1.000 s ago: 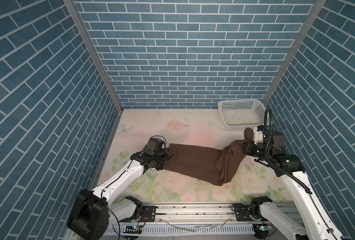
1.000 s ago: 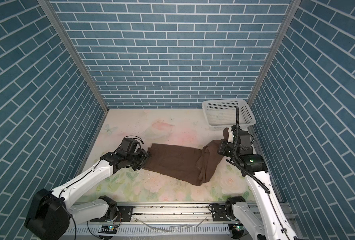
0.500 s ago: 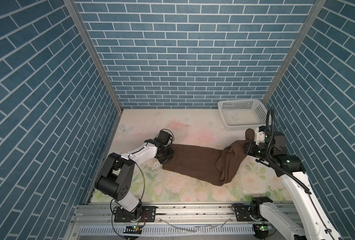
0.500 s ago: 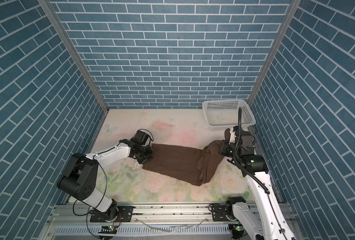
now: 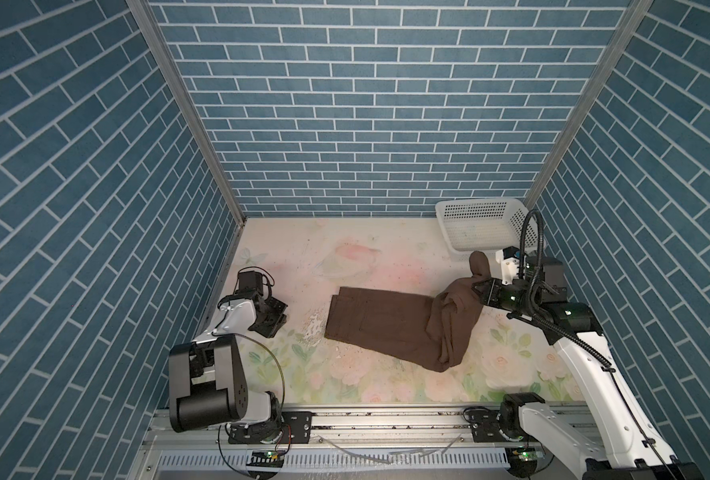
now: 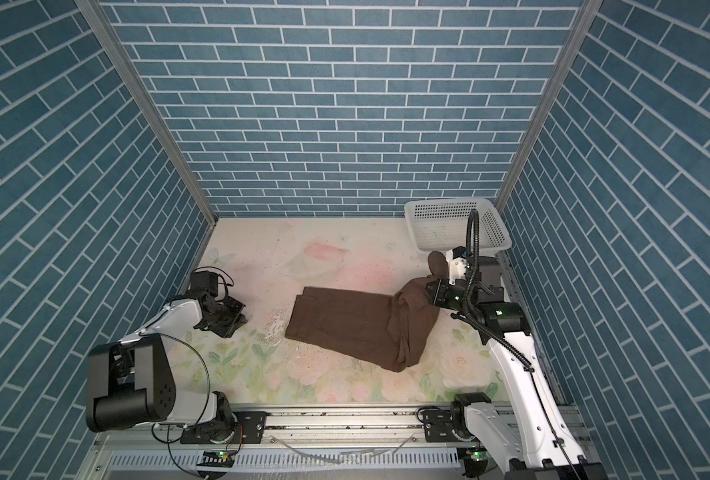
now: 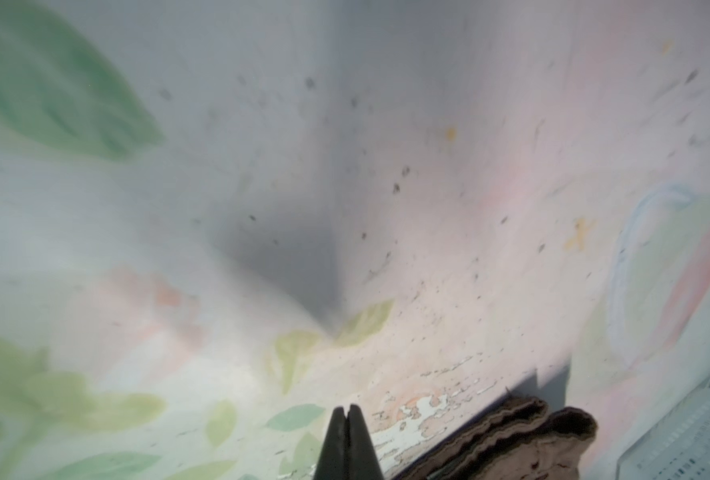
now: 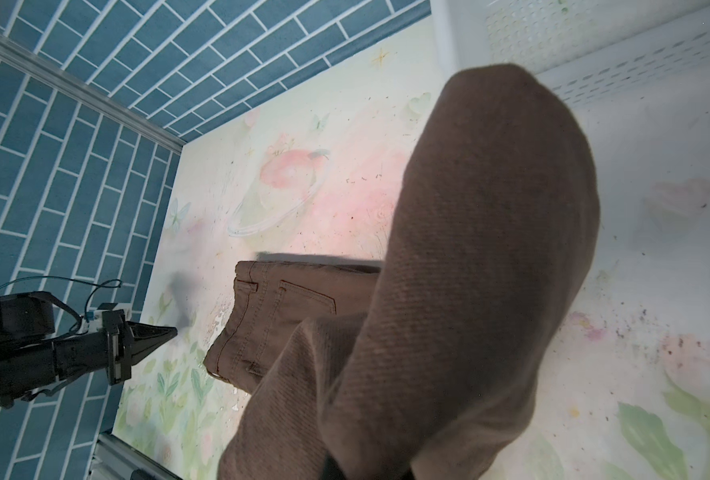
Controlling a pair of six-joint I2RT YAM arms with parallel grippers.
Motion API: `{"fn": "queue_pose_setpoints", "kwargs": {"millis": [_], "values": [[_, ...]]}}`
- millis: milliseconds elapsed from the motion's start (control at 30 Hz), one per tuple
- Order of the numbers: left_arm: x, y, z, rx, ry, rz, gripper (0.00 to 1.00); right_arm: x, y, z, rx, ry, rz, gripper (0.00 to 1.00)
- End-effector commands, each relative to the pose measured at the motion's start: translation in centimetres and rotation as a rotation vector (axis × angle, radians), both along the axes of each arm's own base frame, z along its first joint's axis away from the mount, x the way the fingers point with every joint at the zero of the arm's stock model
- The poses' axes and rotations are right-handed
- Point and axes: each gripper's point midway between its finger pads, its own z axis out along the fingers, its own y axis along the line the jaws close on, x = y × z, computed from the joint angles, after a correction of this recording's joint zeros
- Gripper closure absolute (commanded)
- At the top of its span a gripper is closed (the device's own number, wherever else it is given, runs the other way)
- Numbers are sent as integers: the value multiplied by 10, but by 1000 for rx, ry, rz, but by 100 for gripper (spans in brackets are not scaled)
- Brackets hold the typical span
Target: Fold and stack the trousers
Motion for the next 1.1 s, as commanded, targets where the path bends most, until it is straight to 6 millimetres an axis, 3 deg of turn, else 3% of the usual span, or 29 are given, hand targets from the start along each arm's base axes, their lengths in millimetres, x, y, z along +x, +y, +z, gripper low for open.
{"fn": "queue_pose_setpoints", "kwargs": {"millis": [0, 67, 167, 433, 567, 600, 633, 667, 700, 800, 867, 1067], "values": [[8, -17, 22, -1, -52, -127, 82, -3, 3, -11, -7, -7, 38, 100], [20, -47, 32, -14, -108, -254, 54, -2, -1, -9, -26, -21, 26, 100], [27, -92, 32, -25, -141, -406, 41, 1, -5, -8, -52, -24, 19, 100], [19, -179, -15, -98, -76, -610, 35, 6, -8, -10, -53, -9, -5, 100], [14, -193, -43, -90, 21, -642, 48, 5, -12, -10, -55, -10, -24, 100], [14, -193, -47, -91, 33, -634, 54, 5, -13, -10, -56, -9, -30, 100], [14, -193, -51, -94, 45, -628, 66, 4, -13, -10, -54, -8, -31, 100], [14, -192, -55, -95, 61, -623, 88, 4, -13, -11, -52, -4, -34, 100], [15, -190, -56, -91, 69, -619, 100, 4, -13, -12, -52, 1, -35, 100], [20, -175, -50, -78, 75, -590, 100, 3, -12, -13, -43, 8, -34, 100], [24, -150, -40, -78, 73, -534, 100, 3, -10, -15, -32, 18, -28, 100], [11, -28, 7, 9, 58, -280, 100, 0, -1, -28, 35, 50, -7, 100]]}}
